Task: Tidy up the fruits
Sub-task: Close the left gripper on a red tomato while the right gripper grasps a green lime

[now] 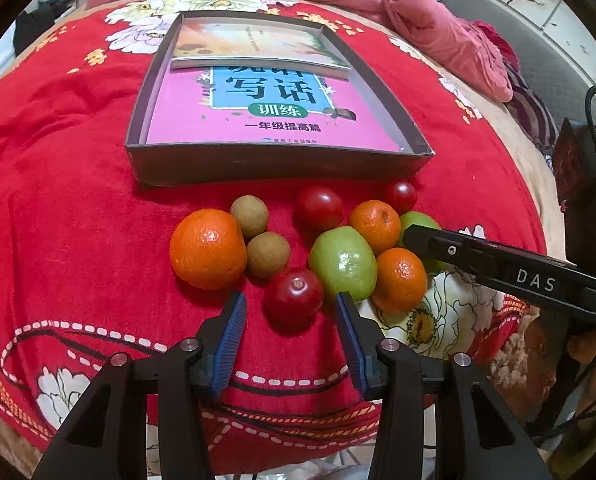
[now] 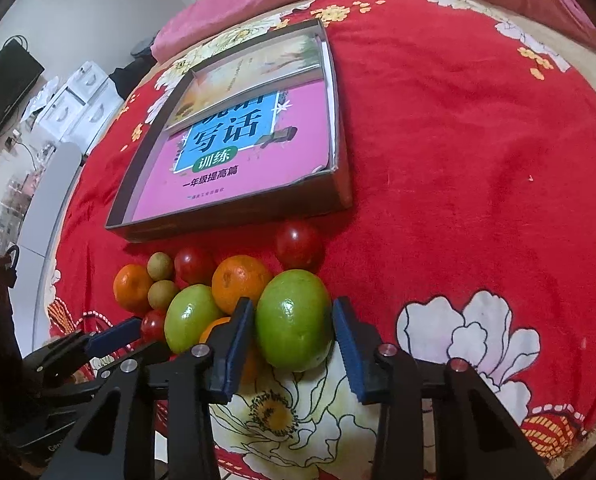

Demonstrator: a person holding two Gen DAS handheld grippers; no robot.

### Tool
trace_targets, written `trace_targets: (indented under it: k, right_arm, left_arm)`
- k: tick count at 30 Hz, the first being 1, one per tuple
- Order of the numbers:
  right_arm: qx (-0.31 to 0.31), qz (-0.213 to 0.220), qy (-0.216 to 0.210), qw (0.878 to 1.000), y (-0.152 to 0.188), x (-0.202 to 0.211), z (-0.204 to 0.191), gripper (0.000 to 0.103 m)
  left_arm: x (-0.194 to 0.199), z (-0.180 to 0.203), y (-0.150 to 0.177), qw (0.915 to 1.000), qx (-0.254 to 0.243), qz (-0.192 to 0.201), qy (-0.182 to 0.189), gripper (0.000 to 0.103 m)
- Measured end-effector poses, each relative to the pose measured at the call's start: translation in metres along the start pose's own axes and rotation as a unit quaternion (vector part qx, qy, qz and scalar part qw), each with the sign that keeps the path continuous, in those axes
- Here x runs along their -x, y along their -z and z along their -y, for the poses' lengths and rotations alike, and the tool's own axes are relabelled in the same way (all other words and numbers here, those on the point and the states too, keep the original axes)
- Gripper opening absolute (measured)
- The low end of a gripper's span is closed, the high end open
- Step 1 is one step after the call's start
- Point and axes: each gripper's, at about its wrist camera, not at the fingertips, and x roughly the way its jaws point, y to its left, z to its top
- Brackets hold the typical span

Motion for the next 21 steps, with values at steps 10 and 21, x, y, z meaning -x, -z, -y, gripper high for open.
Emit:
trace_targets:
  k: [10,21]
  right_arm:
    - [-0.004,-0.006,-0.007,1.000,0.000,-0.003,0.007,0.042]
    - [0.014,0.031,-0.005,0.999,0.009,0.015,0.006,0.041]
  left_arm:
    - [-0.004,-0.002,0.000,0.9995,0.003,-0.001,0.030,0.036]
    - [0.001,-0.005,-0.002,0.9993,0.000,0.005,0.038,0.032]
